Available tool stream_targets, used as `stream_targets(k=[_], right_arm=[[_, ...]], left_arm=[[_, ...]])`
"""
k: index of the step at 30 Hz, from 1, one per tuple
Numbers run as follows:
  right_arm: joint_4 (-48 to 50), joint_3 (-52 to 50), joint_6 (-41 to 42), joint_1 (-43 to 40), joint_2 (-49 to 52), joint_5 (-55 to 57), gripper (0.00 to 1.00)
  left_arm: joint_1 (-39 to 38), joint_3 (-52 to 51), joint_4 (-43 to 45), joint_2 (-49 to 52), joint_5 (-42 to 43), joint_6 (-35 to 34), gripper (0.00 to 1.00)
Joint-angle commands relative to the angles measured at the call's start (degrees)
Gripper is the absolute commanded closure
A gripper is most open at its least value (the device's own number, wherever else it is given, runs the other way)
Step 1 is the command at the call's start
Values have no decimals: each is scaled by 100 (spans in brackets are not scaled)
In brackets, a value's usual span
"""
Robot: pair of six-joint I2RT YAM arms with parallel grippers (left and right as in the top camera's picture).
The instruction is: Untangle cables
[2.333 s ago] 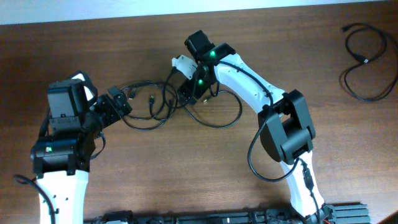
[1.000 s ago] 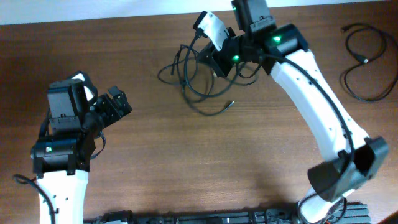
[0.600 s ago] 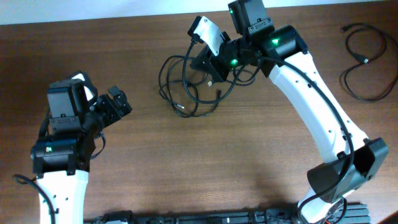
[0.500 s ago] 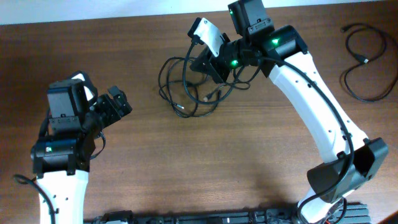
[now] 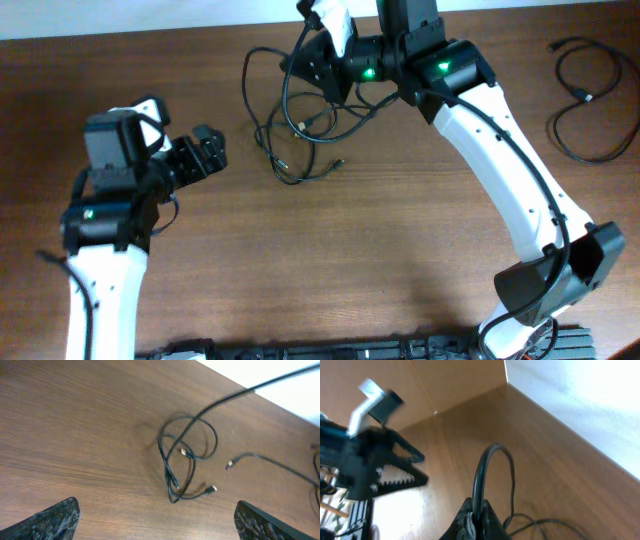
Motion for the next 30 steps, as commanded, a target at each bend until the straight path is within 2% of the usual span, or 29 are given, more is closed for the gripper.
stream_targets(k=[1, 3, 7, 8, 9, 15, 18, 22, 23, 25, 26, 27, 29, 30], right_arm=[[192, 105, 52, -11, -201, -164, 96], [188, 105, 52, -11, -208, -192, 96], [179, 105, 52, -11, -208, -479, 96], [184, 105, 50, -11, -208, -479, 96], [186, 105, 52, -11, -208, -479, 96], [142, 105, 52, -7, -208, -756, 96], [122, 105, 50, -7, -208, -756, 96], [103, 105, 50, -7, -205, -754, 96], [103, 105, 50, -7, -205, -754, 96], [103, 105, 48, -7, -205, -706, 96], [107, 105, 48, -11, -205, -684, 96], [107, 105, 46, -13, -205, -275, 96], [442, 122, 24, -225, -243, 1497, 96], [730, 186, 26, -496, -365, 2824, 96]], left_arm=[[-256, 7, 35, 706, 337, 251, 1], [-461, 7, 190, 1279, 334, -227, 0], [-754, 7, 782, 2345, 337, -1279, 10], [-791, 7, 933, 2618, 343, -1552, 16], [-824, 7, 1027, 2774, 358, -1650, 16], [-1259, 7, 1843, 3305, 306, -1659, 47], [-1405, 4, 1832, 3316, -234, -1657, 60], [-1434, 2, 1832, 3335, -643, -1657, 58], [-1436, 4, 1832, 3412, -640, -1659, 61], [-1436, 2, 1821, 3681, -619, -1659, 74], [-1434, 4, 1762, 3775, -619, -1657, 88], [-1434, 4, 1694, 3775, -623, -1644, 100], [-1294, 7, 1266, 3711, -623, -1121, 100], [-1165, 7, 994, 3637, -627, -920, 100]])
